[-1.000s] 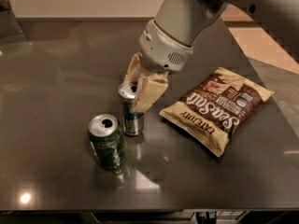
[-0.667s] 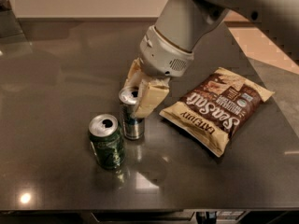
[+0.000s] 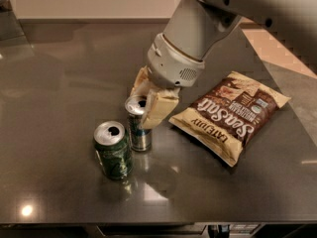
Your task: Move redbull can near green can
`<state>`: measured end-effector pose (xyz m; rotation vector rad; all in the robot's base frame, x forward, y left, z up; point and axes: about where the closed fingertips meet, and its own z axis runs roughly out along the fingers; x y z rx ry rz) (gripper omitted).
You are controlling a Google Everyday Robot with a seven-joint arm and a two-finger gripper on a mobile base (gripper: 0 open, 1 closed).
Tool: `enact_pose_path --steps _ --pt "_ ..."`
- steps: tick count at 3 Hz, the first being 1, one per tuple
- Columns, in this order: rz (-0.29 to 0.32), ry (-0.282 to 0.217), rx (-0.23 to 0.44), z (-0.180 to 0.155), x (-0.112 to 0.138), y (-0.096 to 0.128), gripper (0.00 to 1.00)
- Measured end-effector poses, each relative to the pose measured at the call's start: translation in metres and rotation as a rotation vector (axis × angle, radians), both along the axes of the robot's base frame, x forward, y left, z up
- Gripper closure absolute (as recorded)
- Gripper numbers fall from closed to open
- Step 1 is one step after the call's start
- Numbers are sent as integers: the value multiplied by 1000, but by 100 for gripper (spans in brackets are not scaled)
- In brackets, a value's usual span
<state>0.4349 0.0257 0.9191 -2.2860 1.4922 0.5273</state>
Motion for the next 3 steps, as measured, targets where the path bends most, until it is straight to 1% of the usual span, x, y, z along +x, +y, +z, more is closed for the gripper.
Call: enact_pose_path --steps 1,2,3 --pt "-1 -6 2 1 0 2 13" --pt "-1 -11 3 2 0 3 0" --pt "-1 -11 3 2 0 3 0"
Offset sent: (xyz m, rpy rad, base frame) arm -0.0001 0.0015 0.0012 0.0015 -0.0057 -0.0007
